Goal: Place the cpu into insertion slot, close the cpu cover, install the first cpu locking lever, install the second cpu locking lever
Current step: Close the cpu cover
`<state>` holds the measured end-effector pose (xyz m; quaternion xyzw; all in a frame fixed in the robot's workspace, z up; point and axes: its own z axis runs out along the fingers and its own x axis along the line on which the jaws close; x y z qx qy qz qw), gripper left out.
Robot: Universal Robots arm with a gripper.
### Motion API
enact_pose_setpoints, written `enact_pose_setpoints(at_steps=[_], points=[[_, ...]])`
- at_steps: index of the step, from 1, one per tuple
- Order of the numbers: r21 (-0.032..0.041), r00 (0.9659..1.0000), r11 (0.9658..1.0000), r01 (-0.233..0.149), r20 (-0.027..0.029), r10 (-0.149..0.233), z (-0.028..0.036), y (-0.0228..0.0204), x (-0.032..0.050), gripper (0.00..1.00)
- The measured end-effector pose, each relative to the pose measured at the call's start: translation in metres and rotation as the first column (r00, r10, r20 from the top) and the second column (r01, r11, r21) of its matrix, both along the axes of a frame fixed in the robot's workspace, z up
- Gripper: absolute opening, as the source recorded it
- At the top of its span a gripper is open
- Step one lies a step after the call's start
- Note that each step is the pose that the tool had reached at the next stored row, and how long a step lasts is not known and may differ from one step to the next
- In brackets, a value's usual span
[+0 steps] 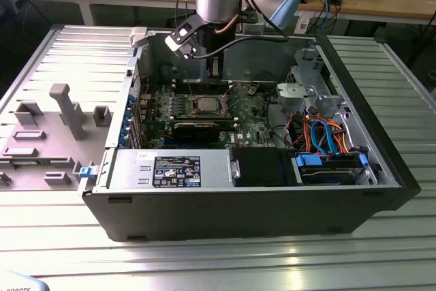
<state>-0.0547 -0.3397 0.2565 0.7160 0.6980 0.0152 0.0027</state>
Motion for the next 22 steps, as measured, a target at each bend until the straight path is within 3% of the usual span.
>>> enact_pose_setpoints(at_steps=[13,22], points=[[-0.0011,1.0000,1.0000,0.000,0.0001,0.000,0.0016,0.0000,0.0030,0.11],[-0.0022,1.0000,1.0000,0.000,0.0002,0.000,0.0060,0.0000,0.0032,0.11]])
